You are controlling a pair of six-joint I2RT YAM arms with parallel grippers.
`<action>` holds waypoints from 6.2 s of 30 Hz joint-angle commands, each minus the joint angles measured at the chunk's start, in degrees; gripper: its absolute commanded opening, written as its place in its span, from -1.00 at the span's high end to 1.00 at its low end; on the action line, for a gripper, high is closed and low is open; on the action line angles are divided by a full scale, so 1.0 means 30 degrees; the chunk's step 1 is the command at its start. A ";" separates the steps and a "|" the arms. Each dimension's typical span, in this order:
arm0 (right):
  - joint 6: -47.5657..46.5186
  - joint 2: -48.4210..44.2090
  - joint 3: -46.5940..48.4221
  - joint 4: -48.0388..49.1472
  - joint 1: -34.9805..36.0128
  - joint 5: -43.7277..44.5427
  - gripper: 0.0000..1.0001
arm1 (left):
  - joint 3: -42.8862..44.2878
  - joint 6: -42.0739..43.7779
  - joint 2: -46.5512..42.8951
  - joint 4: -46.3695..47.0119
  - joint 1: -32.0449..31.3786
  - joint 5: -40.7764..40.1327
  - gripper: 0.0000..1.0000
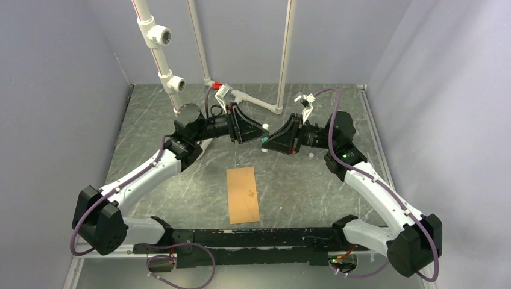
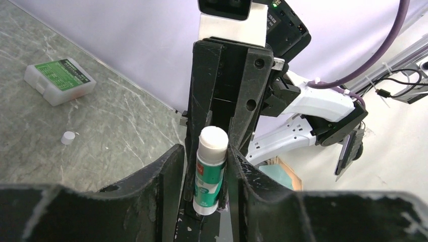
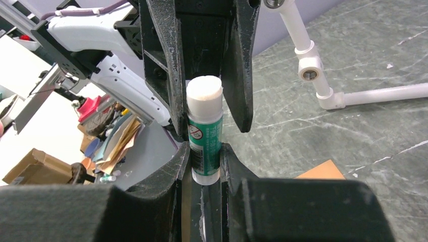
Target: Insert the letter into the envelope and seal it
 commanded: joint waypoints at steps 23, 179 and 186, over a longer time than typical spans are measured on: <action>0.3432 -0.0335 -0.1500 0.3387 0.0210 0.1246 -0.10 | 0.1679 -0.0269 -0.0503 -0.0251 0.0019 -0.0694 0.95; -0.0309 -0.0293 0.2593 0.3639 0.3843 0.1039 0.58 | 0.5202 0.3947 -0.1886 -0.3373 0.0916 0.5882 0.95; 0.0022 -0.0180 0.2519 0.3373 0.3843 0.3282 0.74 | 0.4918 0.4584 -0.2122 -0.4186 0.0923 0.4657 0.95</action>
